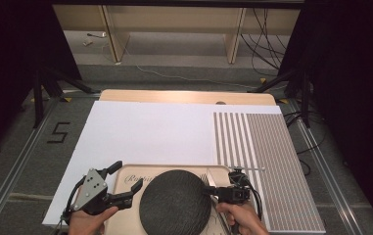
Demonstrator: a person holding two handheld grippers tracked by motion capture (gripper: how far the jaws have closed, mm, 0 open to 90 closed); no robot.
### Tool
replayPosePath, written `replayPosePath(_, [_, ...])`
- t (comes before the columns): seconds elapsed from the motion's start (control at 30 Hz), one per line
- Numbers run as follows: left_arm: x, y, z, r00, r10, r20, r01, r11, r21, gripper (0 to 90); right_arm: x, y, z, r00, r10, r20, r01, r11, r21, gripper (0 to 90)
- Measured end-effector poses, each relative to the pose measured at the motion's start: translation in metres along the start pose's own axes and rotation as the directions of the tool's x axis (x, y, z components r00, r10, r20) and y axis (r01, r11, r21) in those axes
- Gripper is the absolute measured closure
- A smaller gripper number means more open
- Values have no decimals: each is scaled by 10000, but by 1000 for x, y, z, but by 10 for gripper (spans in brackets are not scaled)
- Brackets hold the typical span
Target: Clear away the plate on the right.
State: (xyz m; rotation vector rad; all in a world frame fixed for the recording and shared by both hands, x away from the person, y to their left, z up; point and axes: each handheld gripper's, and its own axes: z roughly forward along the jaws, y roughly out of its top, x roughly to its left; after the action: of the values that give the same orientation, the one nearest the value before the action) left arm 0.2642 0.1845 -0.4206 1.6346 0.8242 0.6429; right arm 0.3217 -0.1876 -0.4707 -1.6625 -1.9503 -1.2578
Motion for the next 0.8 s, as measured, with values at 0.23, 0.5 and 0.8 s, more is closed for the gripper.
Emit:
replayPosePath(0.23, [0, 0, 0, 10000, -5, 0, 5, 10000, 1, 168, 2, -1, 4, 9992, -273, 298, 267, 9994, 200, 815])
replayPosePath(0.5, [0, 0, 0, 10000, 2, 9, -2, 10000, -3, 168, 2, -2, 8, 9962, -543, 683, 516, 9978, 410, 790])
replayPosePath(0.8, [0, 0, 0, 10000, -7, 14, 7, 10000, 17, 167, 5, -1, 10, 9877, -1117, 1093, 1045, 9921, 691, 762])
